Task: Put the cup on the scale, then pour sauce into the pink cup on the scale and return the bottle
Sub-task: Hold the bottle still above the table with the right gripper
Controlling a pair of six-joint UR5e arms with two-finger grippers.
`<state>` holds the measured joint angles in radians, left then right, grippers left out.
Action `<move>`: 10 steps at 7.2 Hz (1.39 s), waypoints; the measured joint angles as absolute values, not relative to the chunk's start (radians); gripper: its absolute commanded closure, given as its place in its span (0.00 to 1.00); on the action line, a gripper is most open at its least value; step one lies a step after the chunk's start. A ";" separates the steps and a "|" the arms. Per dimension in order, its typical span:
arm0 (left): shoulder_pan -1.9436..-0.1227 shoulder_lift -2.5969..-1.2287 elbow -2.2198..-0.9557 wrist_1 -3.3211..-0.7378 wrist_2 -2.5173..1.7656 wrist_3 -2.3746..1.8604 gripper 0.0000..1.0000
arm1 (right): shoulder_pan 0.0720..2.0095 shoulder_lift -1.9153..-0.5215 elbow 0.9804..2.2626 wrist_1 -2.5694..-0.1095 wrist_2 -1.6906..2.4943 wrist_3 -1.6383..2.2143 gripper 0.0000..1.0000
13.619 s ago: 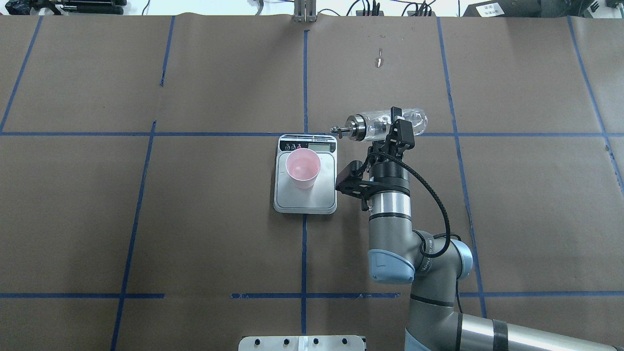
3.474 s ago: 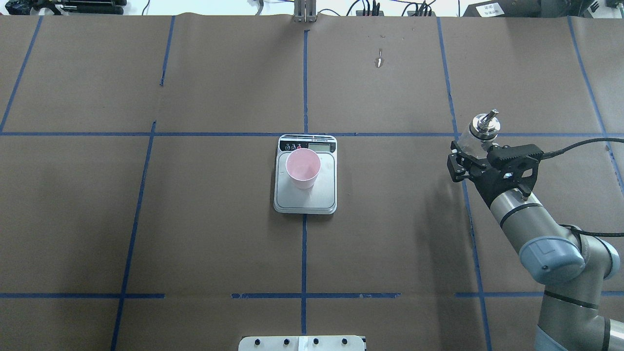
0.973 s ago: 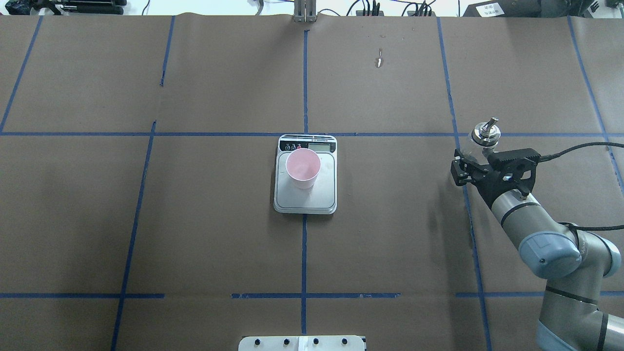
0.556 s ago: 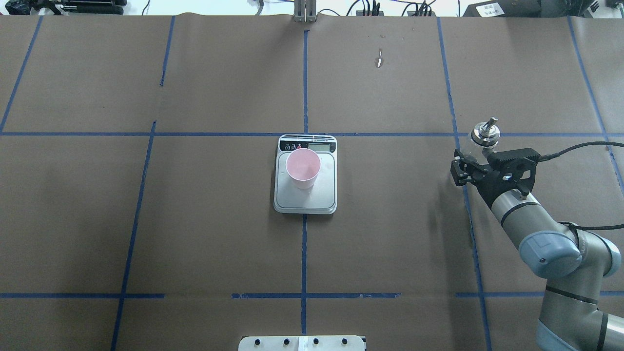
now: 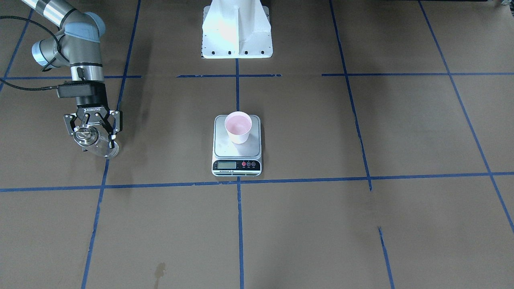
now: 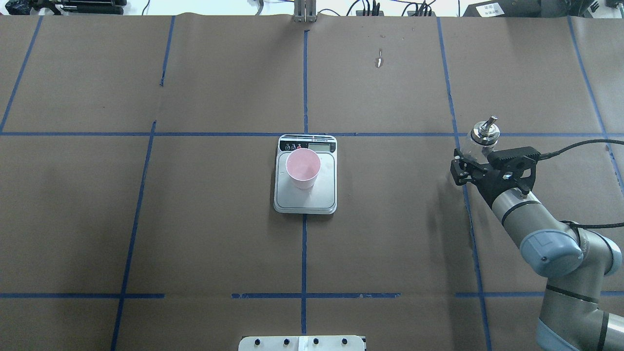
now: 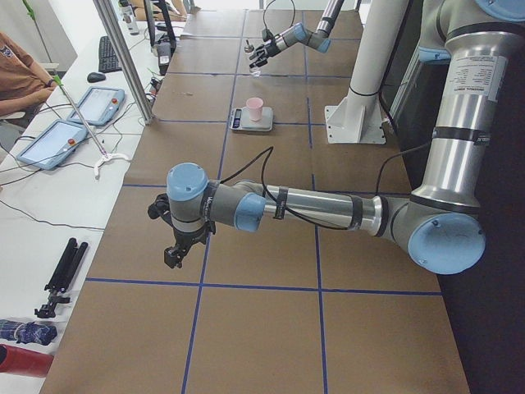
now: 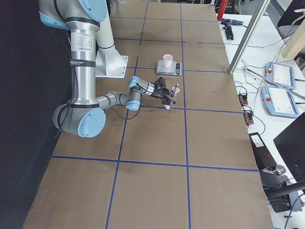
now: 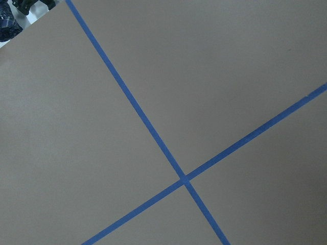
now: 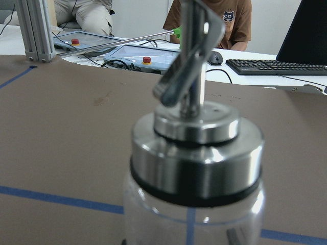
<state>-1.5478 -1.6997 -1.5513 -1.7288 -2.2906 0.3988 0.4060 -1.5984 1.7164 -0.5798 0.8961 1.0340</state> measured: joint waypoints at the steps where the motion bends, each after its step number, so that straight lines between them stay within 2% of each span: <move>1: -1.548 -1.700 -1.551 -1.729 -2.291 0.399 0.00 | 0.407 -1.599 1.717 -0.580 0.898 1.034 0.60; 5: -1.548 -1.700 -1.552 -1.729 -2.290 0.399 0.00 | 0.409 -1.600 1.717 -0.580 0.901 1.036 0.49; 6: -1.548 -1.701 -1.552 -1.729 -2.290 0.399 0.00 | 0.409 -1.600 1.717 -0.579 0.901 1.036 0.37; 8: -1.548 -1.700 -1.552 -1.729 -2.290 0.399 0.00 | 0.409 -1.601 1.716 -0.579 0.902 1.036 0.00; 10: -1.548 -1.700 -1.552 -1.729 -2.290 0.399 0.00 | 0.409 -1.599 1.714 -0.579 0.901 1.044 0.00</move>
